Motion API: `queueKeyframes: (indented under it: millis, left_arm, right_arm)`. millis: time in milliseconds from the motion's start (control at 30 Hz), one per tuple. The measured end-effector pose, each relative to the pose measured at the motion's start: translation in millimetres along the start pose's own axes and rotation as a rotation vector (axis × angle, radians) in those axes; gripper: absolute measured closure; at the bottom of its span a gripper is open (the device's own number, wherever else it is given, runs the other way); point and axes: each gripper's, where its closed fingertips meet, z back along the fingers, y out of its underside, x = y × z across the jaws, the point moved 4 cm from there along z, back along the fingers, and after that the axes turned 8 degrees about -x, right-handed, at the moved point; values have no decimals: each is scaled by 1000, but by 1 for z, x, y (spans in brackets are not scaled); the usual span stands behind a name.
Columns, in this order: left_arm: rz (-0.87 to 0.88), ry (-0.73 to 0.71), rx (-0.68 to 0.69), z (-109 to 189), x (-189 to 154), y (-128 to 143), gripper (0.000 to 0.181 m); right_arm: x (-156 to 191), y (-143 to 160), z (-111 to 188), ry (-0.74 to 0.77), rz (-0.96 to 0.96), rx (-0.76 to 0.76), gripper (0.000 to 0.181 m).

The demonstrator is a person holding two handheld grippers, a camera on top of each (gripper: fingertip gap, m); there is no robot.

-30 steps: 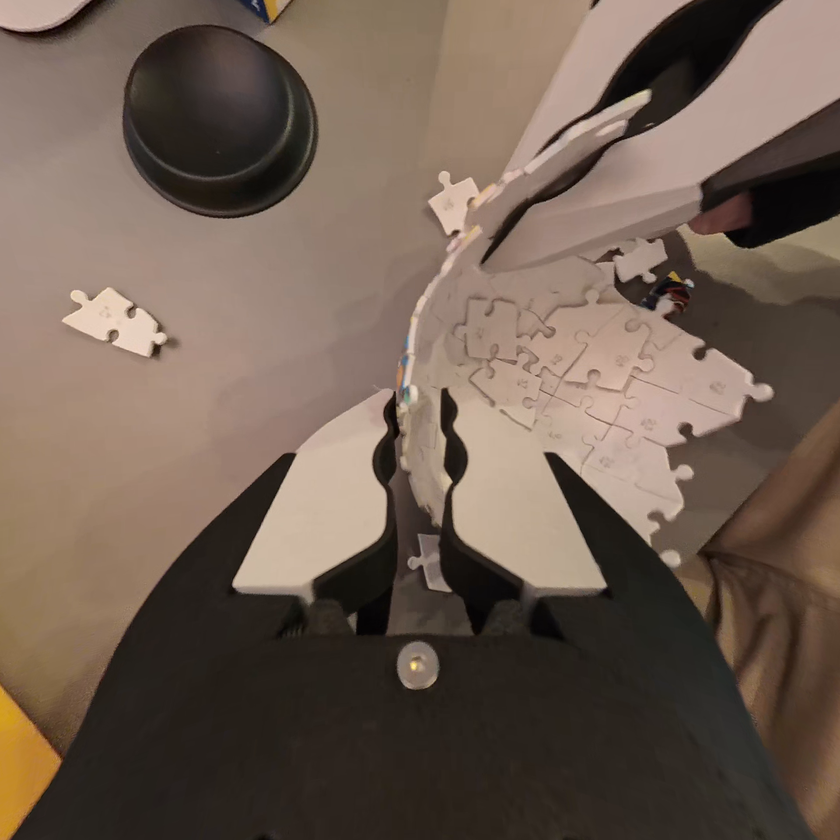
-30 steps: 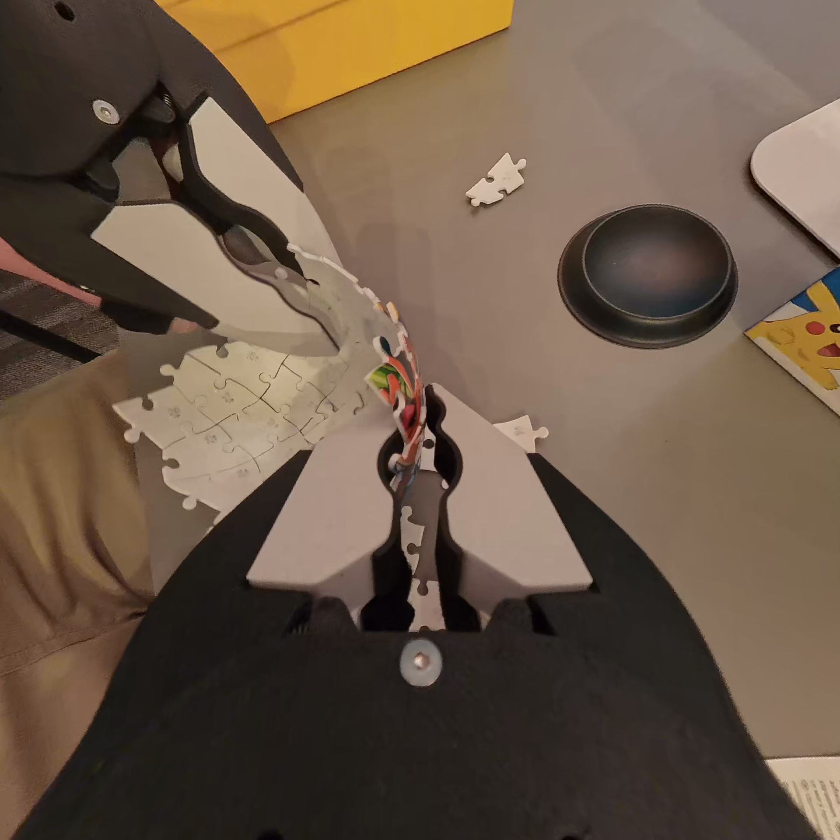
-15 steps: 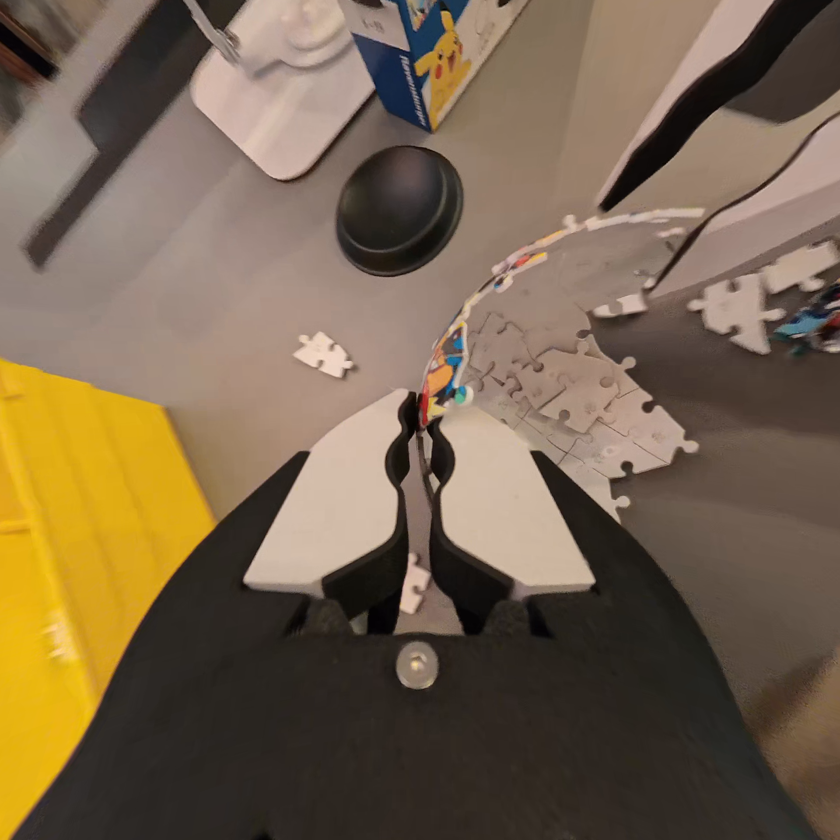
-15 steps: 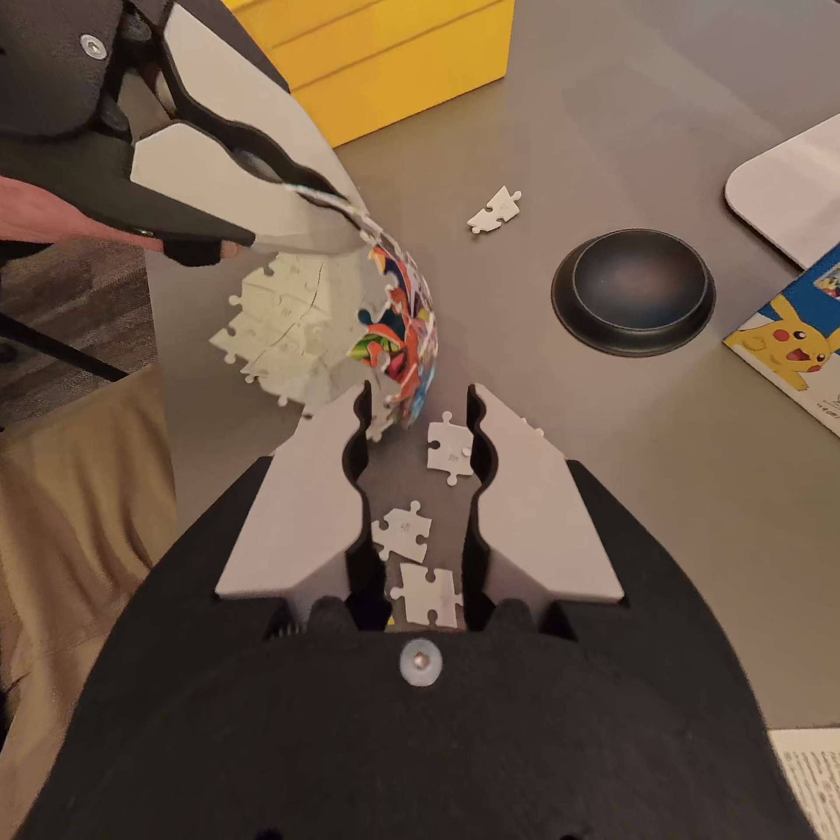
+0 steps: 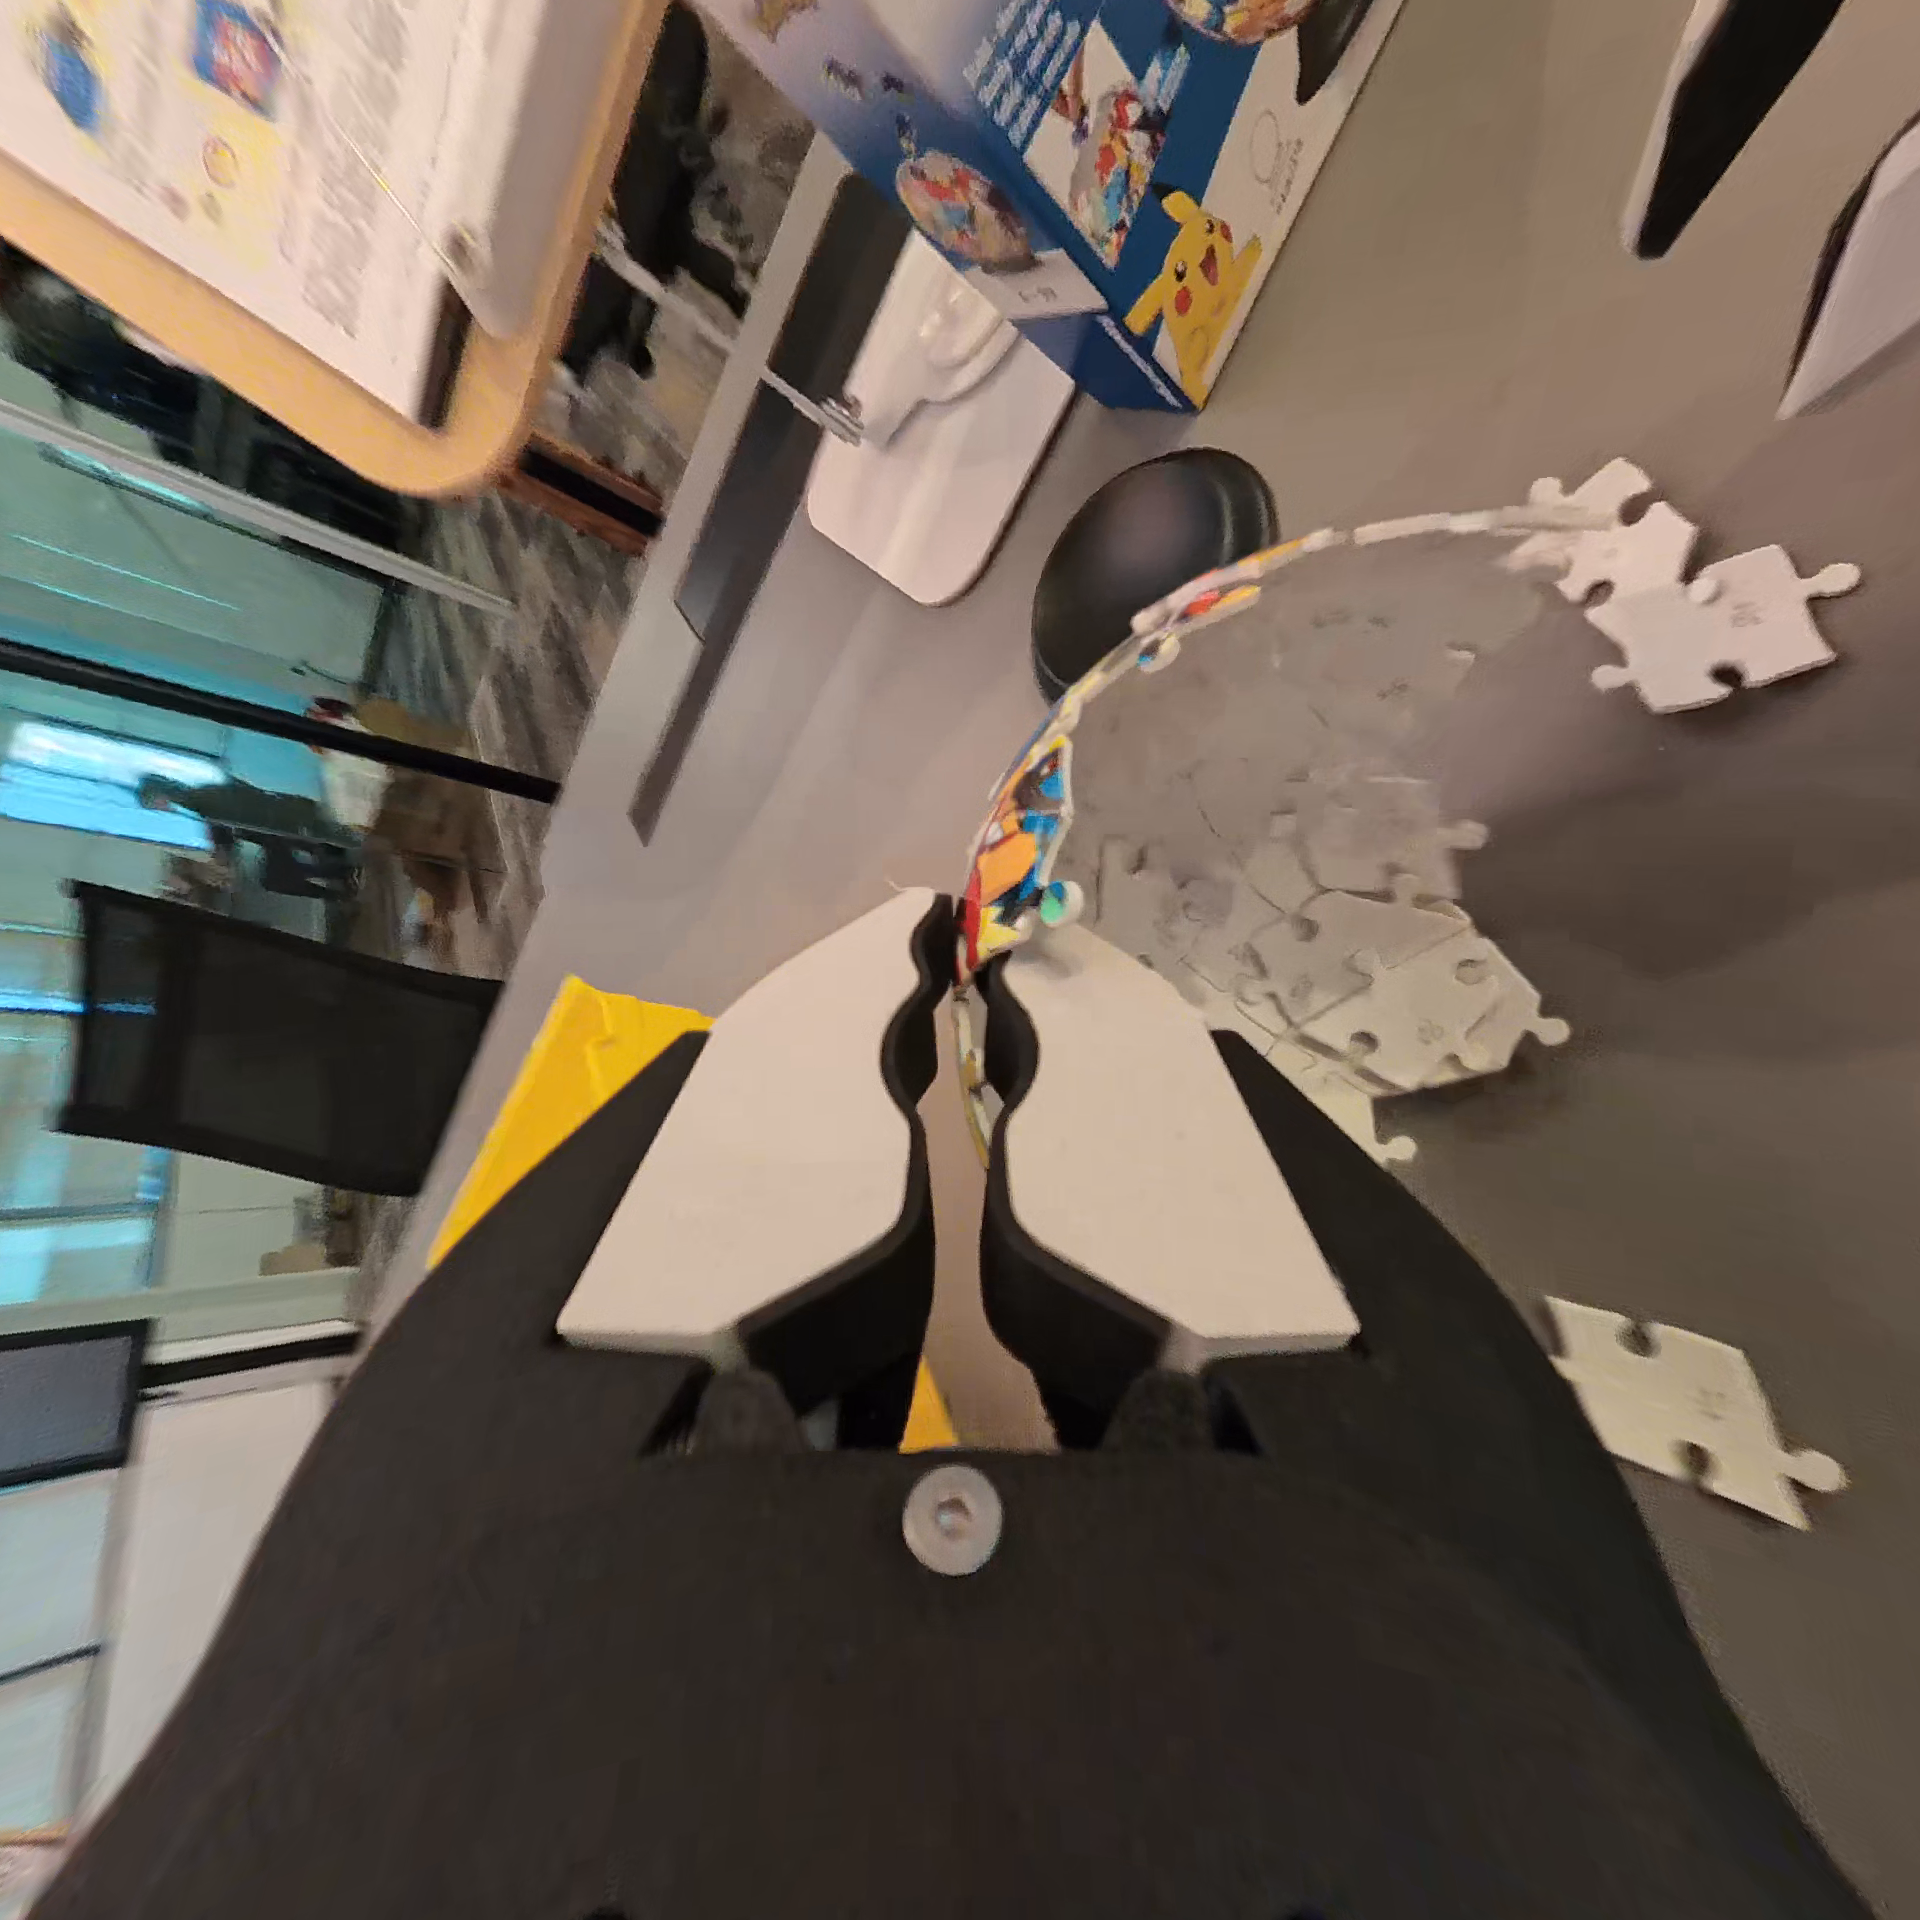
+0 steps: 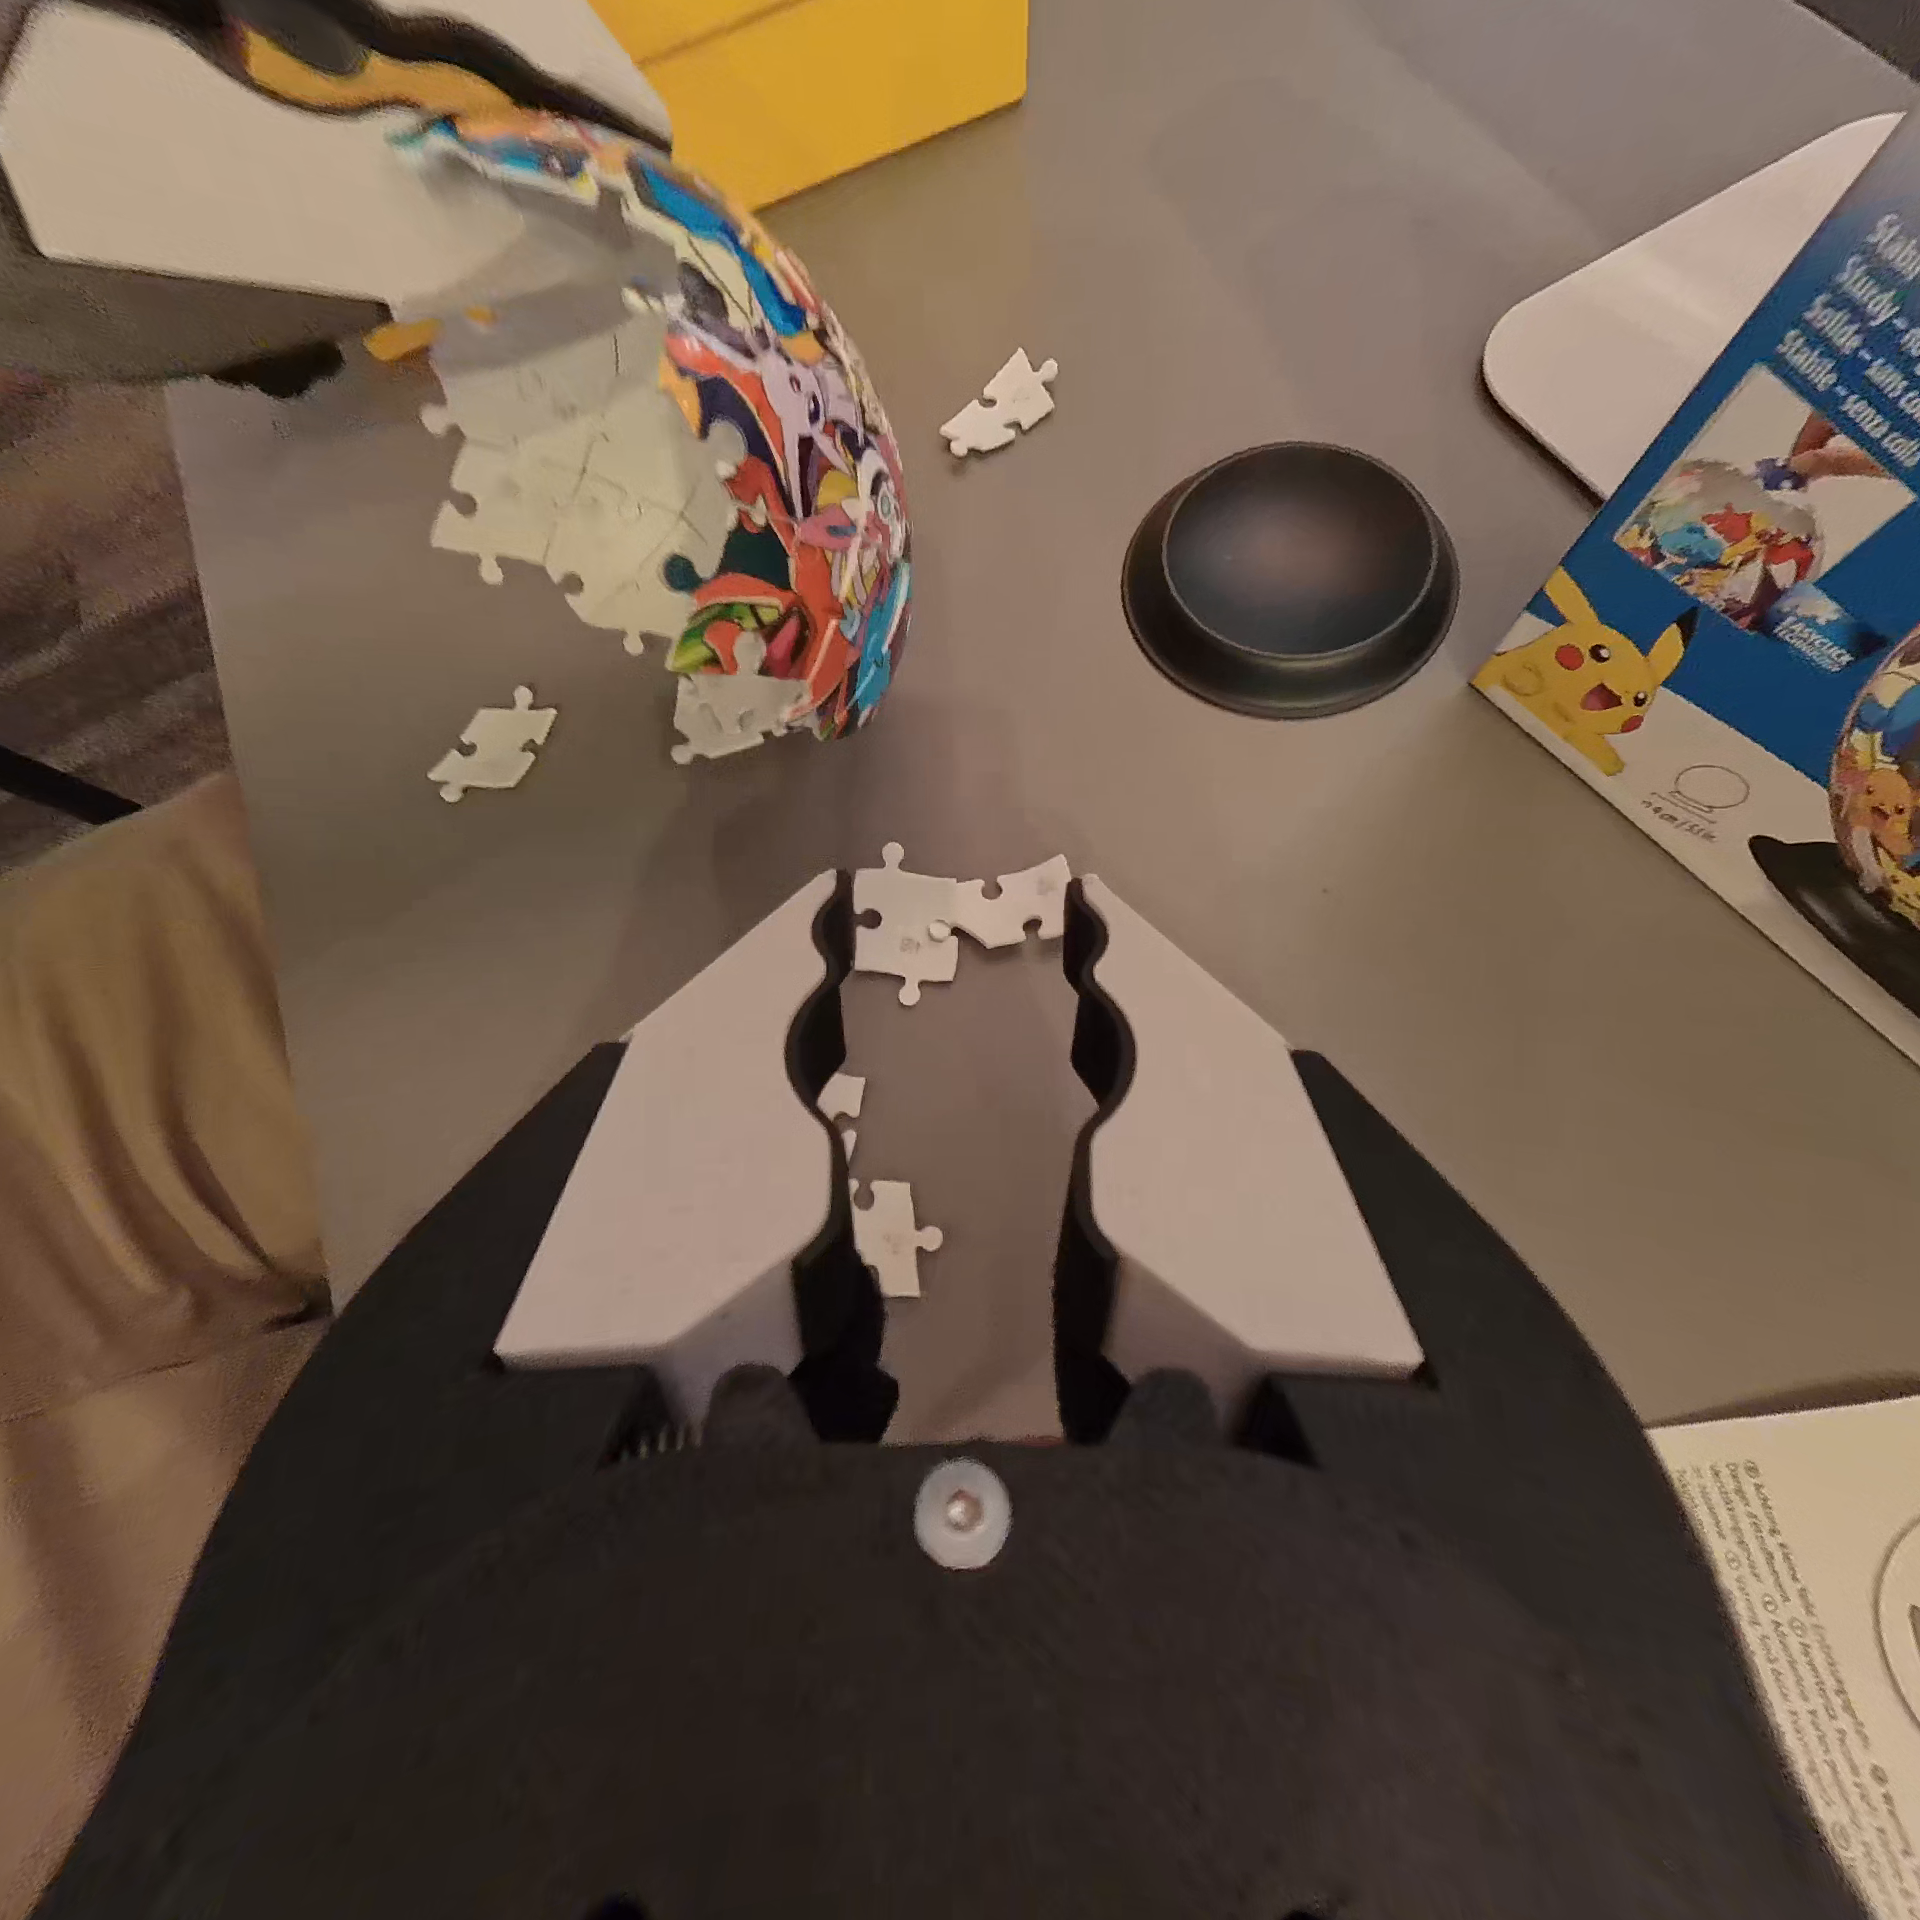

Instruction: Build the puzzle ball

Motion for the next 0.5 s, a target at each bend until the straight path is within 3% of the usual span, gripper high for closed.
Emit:
queueKeyframes:
  millis: [167,333,433,500]
  left_arm:
    - [-145,-92,-38,5,12,-12,178]
    - [-140,-97,-71,-1,14,-13,178]
    - [-189,-200,-148,3,20,-21,178]
    - [-176,-193,-187,4,19,-24,178]
  right_arm:
    - [-1,9,-5,15,35,45,143]
    - [-4,9,-5,22,33,38,143]
    - [-5,7,-3,33,55,35,143]
    - [-5,8,-4,28,55,37,143]
